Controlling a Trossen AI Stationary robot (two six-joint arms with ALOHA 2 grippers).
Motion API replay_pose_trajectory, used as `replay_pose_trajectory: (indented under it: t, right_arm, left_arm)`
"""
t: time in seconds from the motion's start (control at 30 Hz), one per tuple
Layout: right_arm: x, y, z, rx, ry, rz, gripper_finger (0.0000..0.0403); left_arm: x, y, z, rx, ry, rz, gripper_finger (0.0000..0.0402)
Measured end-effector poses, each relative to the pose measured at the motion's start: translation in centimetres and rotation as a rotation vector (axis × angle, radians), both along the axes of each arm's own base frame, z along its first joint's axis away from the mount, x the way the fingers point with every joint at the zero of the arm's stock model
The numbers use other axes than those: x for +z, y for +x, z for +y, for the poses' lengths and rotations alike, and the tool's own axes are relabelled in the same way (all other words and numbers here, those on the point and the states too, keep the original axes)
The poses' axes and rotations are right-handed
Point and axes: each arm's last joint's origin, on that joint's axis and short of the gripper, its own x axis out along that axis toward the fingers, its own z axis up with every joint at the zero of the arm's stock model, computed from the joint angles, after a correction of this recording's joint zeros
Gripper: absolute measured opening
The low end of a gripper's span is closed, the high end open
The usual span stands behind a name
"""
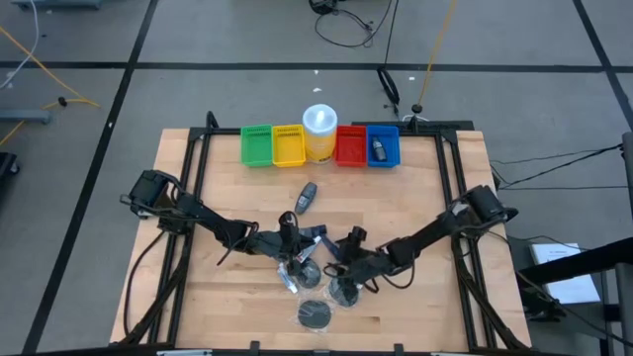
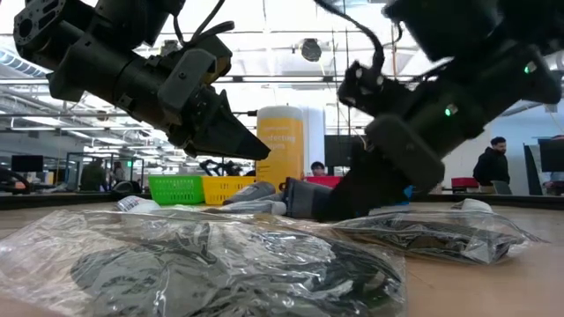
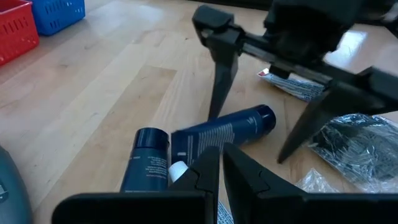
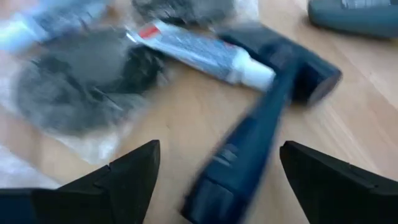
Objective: Pick & Place Travel size toiletries
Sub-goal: Put the dark blue shave cream into the red basket
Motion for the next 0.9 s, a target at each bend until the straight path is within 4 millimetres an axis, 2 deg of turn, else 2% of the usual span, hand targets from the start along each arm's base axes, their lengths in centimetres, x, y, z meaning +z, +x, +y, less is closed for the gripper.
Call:
replay_pose_trajectory:
  t: [0.2, 0.53, 0.67, 0.77, 0.9]
  right_arm:
    - [-0.4, 0.2, -0.7, -0.027, 0.000, 0.022, 0.0278]
    - [-0.4, 0.1, -1.4, -0.019, -0.042, 0.060, 0.0128]
    - [1.0, -0.8, -1.7, -0.030, -0.061, 0.110, 0.0119]
    - [3.4, -1.7, -2.4, -0.074, -0.035, 0.121, 0.0119]
    - [6.8, -3.0, -5.1, -0.185, -0.001, 0.132, 0.0124]
  left_arm:
    - [0.0, 0.0, 0.0, 0.001, -0.001, -0.003, 0.0021]
    - [0.0, 0.0, 0.0, 0.002, -0.007, -0.004, 0.0021]
    - [0.0, 0.0, 0.0, 0.001, -0.005, 0.001, 0.0021]
    - [0.0, 0.0, 0.0, 0.001, -0.005, 0.001, 0.0021]
    - [0.0, 0.0, 0.0, 0.001, -0.006, -0.002, 0.0021]
